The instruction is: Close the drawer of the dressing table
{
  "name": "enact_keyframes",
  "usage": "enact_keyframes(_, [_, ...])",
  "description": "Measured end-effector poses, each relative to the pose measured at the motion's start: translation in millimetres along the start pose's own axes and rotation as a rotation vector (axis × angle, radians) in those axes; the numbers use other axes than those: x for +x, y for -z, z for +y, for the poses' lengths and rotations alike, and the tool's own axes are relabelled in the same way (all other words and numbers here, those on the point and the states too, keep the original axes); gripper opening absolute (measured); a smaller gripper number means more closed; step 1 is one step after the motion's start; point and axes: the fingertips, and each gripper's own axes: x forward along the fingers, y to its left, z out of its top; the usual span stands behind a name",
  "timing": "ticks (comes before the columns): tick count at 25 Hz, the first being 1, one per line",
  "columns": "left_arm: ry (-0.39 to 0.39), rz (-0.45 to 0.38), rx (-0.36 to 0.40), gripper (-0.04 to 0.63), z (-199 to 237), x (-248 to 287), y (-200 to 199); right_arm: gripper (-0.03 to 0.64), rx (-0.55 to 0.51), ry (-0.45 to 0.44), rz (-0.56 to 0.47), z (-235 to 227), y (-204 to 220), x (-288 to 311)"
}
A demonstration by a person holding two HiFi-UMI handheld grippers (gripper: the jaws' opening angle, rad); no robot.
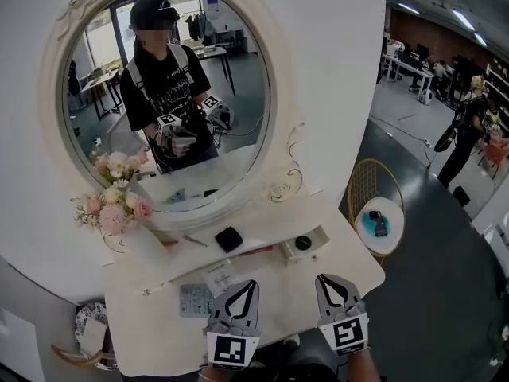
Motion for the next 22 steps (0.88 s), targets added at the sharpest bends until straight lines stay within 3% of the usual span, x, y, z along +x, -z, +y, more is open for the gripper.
enact_keyframes(3, [-0.008,-0.003,-0.028,0.017,4.3,11.6,0.4,0.012,0.012,-0.005,0.013,-8.4,5.7,9.0])
enact_keyframes(7, [-0.012,0.023,0.017,0.017,5.4,26.5,6.3,0.012,0.018,-0.007,0.037,-20.6,15.5,20.9])
enact_keyframes(13, [-0.034,0.019,-0.026,0.017,12.0,46.0,7.2,0.02,0.067,-0.033,0.063,-31.3,33.9,40.6])
enact_keyframes(17, [-0.044,0.034,-0.011,0.017,13.8,57.7,10.0,0.094,0.09,-0.062,0.103,-34.5,52.6,52.3])
enact_keyframes(22, [-0.045,0.039,0.006,0.017,13.0,71.4,8.0,0.136,0.114,-0.096,0.135,-34.5,68.2,63.9])
